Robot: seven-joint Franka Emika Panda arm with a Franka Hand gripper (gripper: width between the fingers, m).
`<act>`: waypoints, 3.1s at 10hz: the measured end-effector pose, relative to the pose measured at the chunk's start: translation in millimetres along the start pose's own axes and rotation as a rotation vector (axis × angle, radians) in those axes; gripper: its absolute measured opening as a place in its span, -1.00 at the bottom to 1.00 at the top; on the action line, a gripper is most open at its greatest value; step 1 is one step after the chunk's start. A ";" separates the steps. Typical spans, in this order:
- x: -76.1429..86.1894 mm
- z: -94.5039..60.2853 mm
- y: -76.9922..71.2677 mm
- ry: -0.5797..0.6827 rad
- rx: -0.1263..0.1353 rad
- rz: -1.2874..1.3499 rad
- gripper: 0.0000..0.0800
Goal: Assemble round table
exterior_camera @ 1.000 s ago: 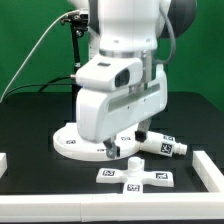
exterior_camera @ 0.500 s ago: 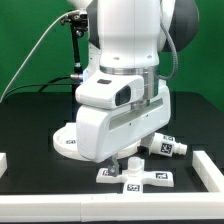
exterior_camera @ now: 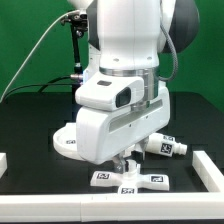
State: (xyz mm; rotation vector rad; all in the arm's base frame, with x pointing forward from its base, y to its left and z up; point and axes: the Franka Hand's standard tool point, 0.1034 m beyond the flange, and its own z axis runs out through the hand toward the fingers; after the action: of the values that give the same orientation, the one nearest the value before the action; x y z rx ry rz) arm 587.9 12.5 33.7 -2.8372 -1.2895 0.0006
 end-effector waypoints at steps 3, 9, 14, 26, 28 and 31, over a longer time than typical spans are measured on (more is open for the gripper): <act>0.0 0.0 0.0 0.000 0.000 0.000 -0.57; -99.8 -9.0 31.4 -0.037 -0.002 -0.097 -0.57; -113.9 -2.1 48.5 -0.043 0.000 -0.154 -0.57; -113.7 -59.1 14.1 -0.025 -0.043 -0.043 0.61; -75.1 -56.2 -19.0 -0.002 -0.074 -0.123 0.62; -66.9 -55.6 -20.3 0.008 -0.094 -0.150 0.62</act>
Offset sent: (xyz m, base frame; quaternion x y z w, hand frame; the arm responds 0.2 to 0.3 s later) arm 0.0000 0.0000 0.0000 0.0000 0.0000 0.0000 1.0000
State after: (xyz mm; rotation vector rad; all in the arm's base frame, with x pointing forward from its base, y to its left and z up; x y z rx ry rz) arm 529.2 -25.8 89.1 -2.8045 -1.5368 -0.0761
